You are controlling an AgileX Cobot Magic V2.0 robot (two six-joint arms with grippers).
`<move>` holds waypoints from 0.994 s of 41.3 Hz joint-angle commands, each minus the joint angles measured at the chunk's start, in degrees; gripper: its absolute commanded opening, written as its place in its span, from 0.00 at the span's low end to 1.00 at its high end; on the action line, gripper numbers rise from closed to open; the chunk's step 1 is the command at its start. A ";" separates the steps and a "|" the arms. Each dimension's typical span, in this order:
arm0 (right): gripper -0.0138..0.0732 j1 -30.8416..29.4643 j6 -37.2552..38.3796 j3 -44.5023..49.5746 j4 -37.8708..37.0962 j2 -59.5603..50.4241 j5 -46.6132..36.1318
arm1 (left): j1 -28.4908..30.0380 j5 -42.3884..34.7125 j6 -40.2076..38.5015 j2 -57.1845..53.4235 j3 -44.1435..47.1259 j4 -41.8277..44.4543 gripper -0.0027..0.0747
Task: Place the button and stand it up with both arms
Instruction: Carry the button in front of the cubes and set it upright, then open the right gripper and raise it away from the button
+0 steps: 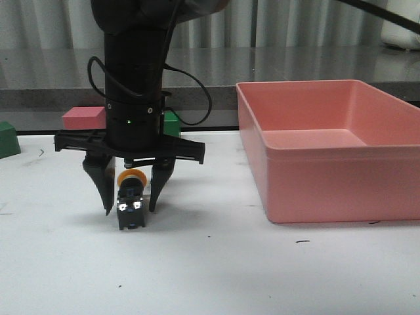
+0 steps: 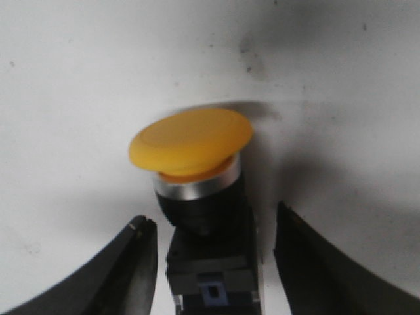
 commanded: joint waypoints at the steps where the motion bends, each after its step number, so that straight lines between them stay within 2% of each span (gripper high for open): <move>1: 0.68 -0.14 -0.07 -1.93 -0.58 -4.40 -1.05 | 0.08 -5.01 -0.33 0.82 -1.90 -0.24 0.67; 8: 0.68 -0.14 -1.70 -4.15 -1.91 -5.60 1.12 | 0.08 -5.01 -0.33 0.82 -1.90 -0.24 0.67; 17: 0.68 -0.14 -12.92 -4.70 -7.76 -11.00 8.26 | 0.08 -5.01 -0.33 0.82 -1.90 -0.24 0.67; 24: 0.68 0.98 -21.02 -2.27 -11.22 -19.04 8.06 | 0.08 -5.01 -0.33 0.82 -1.90 -0.24 0.67; 32: 0.68 0.98 -31.05 8.60 -10.85 -31.08 2.73 | 0.08 -5.01 -0.33 0.82 -1.90 -0.24 0.67; 41: 0.68 0.86 -35.95 24.18 -9.90 -45.13 -6.80 | 0.08 -5.01 -0.33 0.82 -1.90 -0.24 0.67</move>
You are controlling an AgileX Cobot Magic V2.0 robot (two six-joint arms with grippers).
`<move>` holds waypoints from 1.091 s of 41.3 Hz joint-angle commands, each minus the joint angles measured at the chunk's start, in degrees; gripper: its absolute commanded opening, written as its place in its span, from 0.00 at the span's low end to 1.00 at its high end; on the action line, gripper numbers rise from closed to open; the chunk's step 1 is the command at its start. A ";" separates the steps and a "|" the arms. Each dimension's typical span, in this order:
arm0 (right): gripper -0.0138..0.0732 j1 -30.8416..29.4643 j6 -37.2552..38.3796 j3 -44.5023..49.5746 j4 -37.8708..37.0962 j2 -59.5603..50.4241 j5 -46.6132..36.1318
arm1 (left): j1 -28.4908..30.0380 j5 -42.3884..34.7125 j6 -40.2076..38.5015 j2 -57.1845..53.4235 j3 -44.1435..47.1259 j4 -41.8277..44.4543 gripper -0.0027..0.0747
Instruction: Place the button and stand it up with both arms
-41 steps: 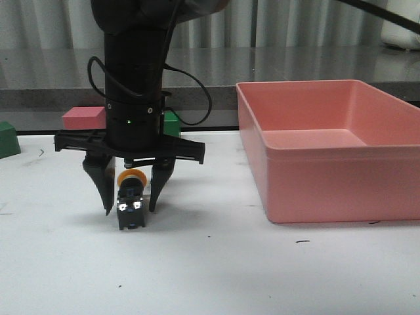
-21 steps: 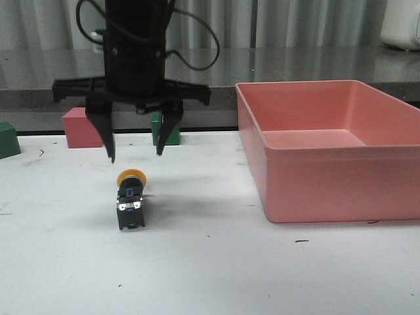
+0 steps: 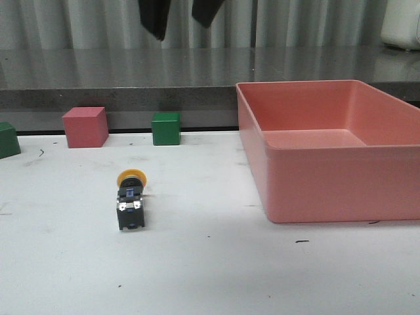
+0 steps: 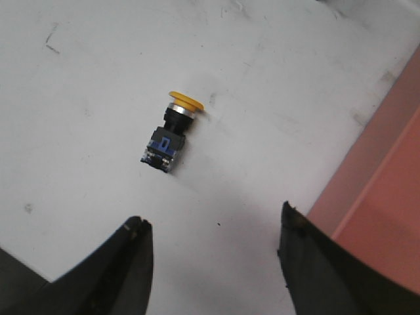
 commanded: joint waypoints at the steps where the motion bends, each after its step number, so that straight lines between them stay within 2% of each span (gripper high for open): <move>1: 0.68 -0.31 -2.35 4.96 -0.20 -8.66 -5.95 | 0.08 -5.01 -0.33 0.82 -1.90 -0.24 0.67; 25: 0.67 -0.43 -4.95 43.35 -0.20 -42.55 -24.10 | 0.08 -5.01 -0.33 0.82 -1.90 -0.24 0.67; 45: 0.67 -0.38 -7.30 61.70 -0.20 -68.04 -24.79 | 0.08 -5.01 -0.33 0.82 -1.90 -0.24 0.67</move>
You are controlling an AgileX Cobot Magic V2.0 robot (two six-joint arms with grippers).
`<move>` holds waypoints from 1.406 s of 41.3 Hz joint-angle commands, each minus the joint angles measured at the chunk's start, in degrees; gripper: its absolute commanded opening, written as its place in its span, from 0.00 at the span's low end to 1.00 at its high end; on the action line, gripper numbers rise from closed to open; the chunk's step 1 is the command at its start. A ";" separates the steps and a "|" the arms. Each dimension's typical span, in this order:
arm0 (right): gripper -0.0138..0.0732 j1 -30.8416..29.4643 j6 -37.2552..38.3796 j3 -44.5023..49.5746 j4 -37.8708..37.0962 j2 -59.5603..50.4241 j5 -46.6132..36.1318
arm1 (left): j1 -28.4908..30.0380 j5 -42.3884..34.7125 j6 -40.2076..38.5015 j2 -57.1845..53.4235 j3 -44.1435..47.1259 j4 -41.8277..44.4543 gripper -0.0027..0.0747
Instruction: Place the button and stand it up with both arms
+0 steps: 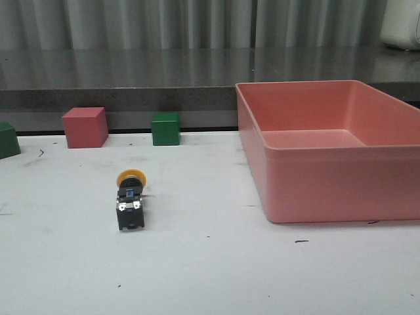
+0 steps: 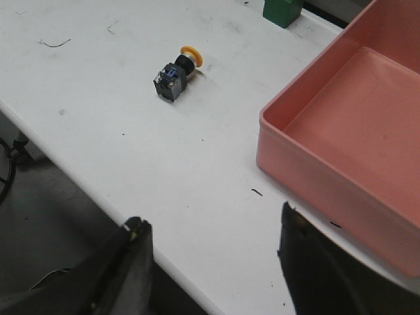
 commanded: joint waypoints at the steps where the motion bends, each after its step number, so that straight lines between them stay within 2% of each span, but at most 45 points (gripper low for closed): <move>1: 0.67 -0.38 -1.06 0.42 -0.42 -3.38 -3.88 | 0.08 -5.01 -0.33 0.82 -1.90 -0.24 0.67; 19: 0.67 -0.38 -1.06 1.80 -0.42 -6.63 -2.98 | 0.08 -5.01 -0.33 0.82 -1.90 -0.29 0.67; 24: 0.67 -0.38 -1.06 1.80 -0.42 -6.63 -2.72 | 0.08 -7.15 -0.33 0.82 -1.90 -0.38 0.67; 29: 0.67 -0.38 -1.06 1.80 -0.42 -6.63 -2.72 | 0.08 -8.23 -0.33 0.82 -1.90 -3.55 0.67; 32: 0.67 -0.38 -1.06 1.80 -0.42 -6.63 -2.72 | 0.08 -6.60 -0.33 1.37 -2.32 -4.83 0.67; 35: 0.67 -0.38 -1.06 1.80 -0.42 -6.63 -2.67 | -0.19 -2.27 3.22 3.34 -4.51 -6.14 0.67; 41: 0.67 -0.38 -1.06 1.80 -0.42 -6.63 -2.67 | -4.13 6.56 8.62 9.48 -10.86 -8.13 0.67; 46: 0.67 -0.38 -1.06 1.80 -0.42 -6.63 -2.67 | -8.85 11.33 8.83 16.11 -14.53 -8.01 0.67; 58: 0.67 -0.38 -1.06 1.80 -0.42 -6.63 -2.67 | -20.64 13.39 8.83 33.10 -18.91 -7.88 0.67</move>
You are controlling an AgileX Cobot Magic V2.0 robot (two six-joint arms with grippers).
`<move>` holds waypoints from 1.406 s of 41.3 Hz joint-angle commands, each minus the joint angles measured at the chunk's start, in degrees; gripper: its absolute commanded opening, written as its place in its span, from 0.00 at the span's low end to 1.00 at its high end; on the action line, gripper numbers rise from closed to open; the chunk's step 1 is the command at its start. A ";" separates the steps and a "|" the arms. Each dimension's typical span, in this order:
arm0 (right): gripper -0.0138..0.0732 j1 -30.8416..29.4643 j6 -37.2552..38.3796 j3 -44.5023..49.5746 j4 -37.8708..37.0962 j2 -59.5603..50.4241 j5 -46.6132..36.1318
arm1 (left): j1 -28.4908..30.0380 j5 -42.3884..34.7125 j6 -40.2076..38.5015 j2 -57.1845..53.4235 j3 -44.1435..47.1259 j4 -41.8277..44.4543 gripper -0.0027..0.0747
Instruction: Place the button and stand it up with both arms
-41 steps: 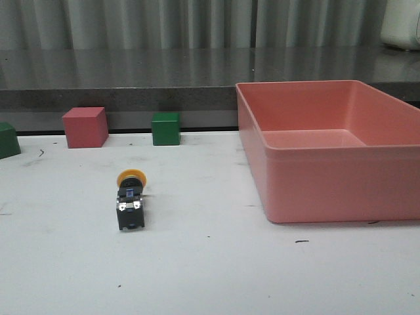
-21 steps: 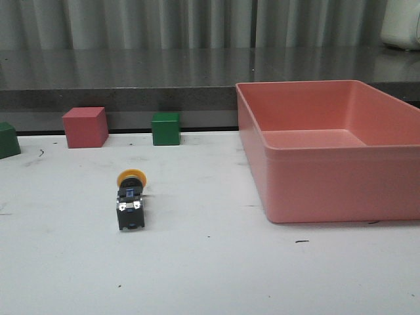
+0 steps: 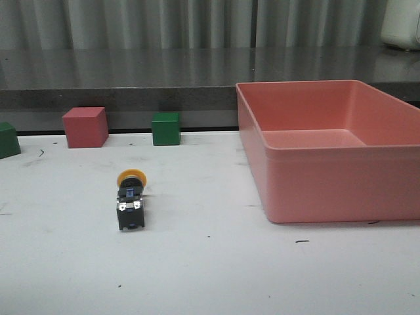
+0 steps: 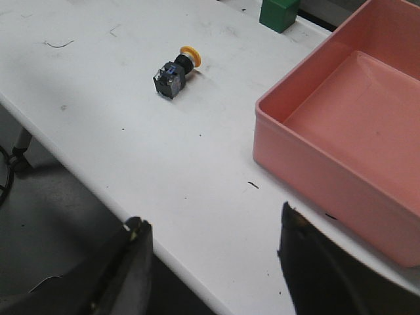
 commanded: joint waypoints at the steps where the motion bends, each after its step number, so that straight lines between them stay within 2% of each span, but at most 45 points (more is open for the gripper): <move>1: 0.67 -0.38 -0.54 -1.39 -0.42 0.16 -3.67 | -4.30 -3.42 0.20 5.34 -3.21 -0.64 0.67; 10: 0.67 -0.38 -0.54 -1.39 -0.42 0.16 -3.67 | -9.99 -2.76 -3.83 19.75 -8.65 -0.41 0.68; 28: 0.67 -0.38 -0.54 -1.39 -0.42 0.16 -3.67 | -10.74 1.15 -12.37 42.04 -20.62 -0.29 0.69; 33: 0.67 -0.38 -0.54 -1.39 -0.42 0.16 -3.67 | -10.74 1.27 -14.17 46.06 -23.22 0.37 0.69; 40: 0.67 -0.38 -0.54 -1.39 -0.42 0.16 -3.67 | -10.74 1.27 -19.53 49.88 -25.72 4.26 0.76; 58: 0.67 -0.38 -0.54 -1.39 -0.42 0.16 -3.67 | -10.63 2.61 -25.75 57.11 -29.86 5.91 0.75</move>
